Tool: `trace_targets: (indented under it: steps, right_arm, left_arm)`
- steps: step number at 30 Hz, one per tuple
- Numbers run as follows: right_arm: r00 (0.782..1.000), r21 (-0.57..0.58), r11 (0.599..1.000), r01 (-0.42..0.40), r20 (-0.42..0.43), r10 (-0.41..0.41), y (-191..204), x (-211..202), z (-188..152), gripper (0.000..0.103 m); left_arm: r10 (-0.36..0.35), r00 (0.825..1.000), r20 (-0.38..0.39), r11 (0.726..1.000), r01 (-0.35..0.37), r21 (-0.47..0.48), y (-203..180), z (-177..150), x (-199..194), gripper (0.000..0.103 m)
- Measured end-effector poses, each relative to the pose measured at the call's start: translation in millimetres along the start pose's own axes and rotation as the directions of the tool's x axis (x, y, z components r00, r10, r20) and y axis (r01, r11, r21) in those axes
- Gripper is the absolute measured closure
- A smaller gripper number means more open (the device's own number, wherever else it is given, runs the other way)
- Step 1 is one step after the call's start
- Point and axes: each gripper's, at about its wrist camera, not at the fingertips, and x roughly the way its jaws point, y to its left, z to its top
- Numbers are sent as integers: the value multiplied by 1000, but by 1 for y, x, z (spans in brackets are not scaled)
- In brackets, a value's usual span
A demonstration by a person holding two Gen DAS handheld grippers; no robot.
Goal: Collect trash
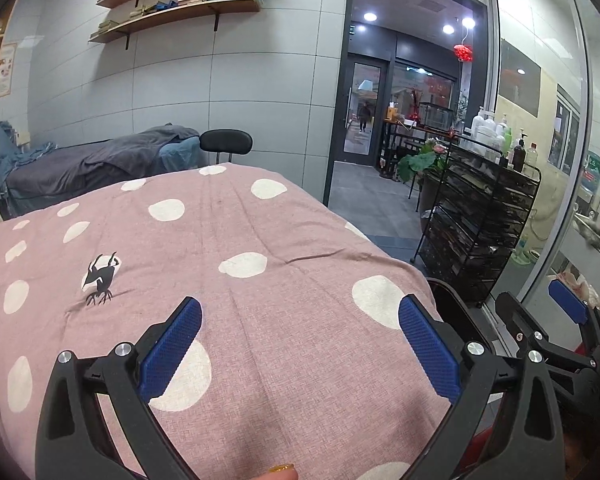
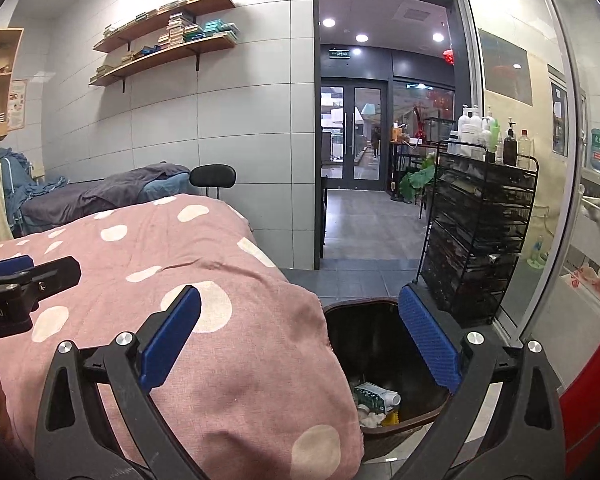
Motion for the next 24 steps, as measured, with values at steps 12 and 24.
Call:
trace_targets:
  steps: [12,24]
  right_arm:
    - [1000,4,1000,-9,7,9,2,-4,0,6]
    - [1000,9,1000,-5,8,5,1,-4,-3,6]
  left_arm:
    - [7,1000,4,1000,-7,7,2,-2,-4,6]
    - [8,1000,1,1000,-8,8,2,-1,-4,6]
